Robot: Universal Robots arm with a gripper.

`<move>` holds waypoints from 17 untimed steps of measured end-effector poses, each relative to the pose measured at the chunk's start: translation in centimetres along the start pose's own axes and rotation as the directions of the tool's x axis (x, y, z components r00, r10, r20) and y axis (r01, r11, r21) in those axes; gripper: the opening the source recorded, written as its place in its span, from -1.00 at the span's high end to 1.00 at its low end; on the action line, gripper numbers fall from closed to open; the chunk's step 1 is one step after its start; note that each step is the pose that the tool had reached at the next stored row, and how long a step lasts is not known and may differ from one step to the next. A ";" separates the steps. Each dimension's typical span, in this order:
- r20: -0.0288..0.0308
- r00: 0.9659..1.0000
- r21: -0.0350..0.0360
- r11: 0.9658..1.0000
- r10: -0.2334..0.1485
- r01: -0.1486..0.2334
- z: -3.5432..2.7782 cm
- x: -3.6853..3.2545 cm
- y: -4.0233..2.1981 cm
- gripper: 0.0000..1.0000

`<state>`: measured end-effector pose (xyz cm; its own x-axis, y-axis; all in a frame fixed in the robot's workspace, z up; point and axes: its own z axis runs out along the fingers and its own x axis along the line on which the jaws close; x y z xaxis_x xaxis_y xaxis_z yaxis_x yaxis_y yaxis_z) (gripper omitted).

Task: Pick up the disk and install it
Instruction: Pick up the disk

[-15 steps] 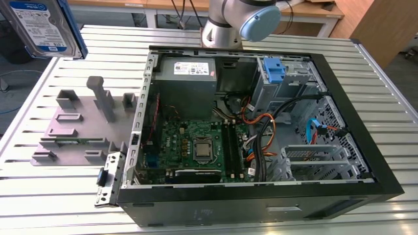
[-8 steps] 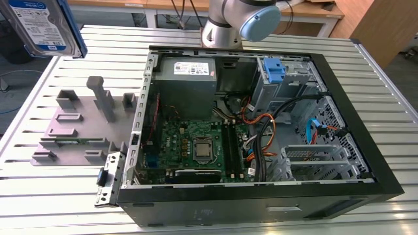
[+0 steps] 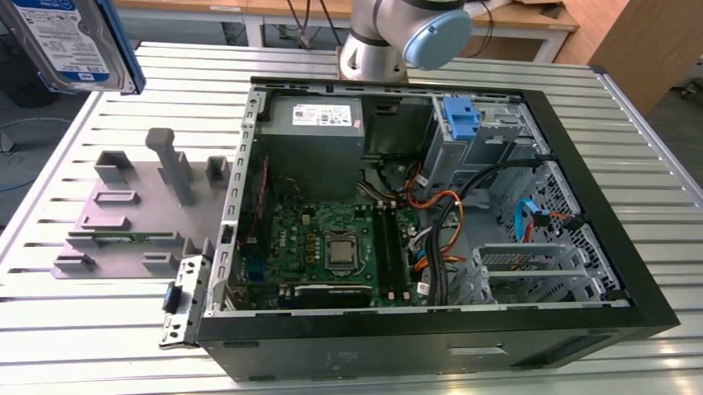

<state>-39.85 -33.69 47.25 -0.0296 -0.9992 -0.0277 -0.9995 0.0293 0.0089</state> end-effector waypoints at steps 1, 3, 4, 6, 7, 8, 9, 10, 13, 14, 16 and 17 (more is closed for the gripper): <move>0.000 1.000 0.000 1.000 0.000 0.000 -0.09 -0.01 0.00 0.31; 0.000 1.000 0.000 1.000 0.000 0.000 -0.19 -0.03 0.00 0.31; 0.000 1.000 0.000 1.000 0.000 0.000 -0.19 -0.03 0.00 0.31; 0.000 1.000 0.000 1.000 0.000 0.000 -0.19 -0.03 0.00 0.31; 0.000 1.000 0.000 1.000 0.000 0.000 -0.20 -0.03 0.00 0.31; 0.000 1.000 0.000 1.000 0.000 0.000 -0.20 -0.03 0.00 0.31; 0.000 1.000 0.000 1.000 0.000 0.000 -0.20 -0.03 0.00 0.31; 0.000 1.000 0.000 1.000 0.000 0.000 -0.20 -0.03 0.00 0.31; 0.000 1.000 0.000 1.000 0.000 0.000 -0.21 -0.04 -0.15 0.31; 0.000 1.000 0.000 1.000 0.000 0.000 -0.21 -0.04 -0.27 0.31; 0.000 1.000 0.000 1.000 0.000 0.000 -0.20 -0.04 -0.54 0.31; 0.000 1.000 0.000 1.000 0.000 0.000 -0.20 -0.05 -0.70 0.31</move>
<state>-39.15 -33.66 47.44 -0.0296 -0.9992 -0.0278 -0.9995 0.0294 0.0089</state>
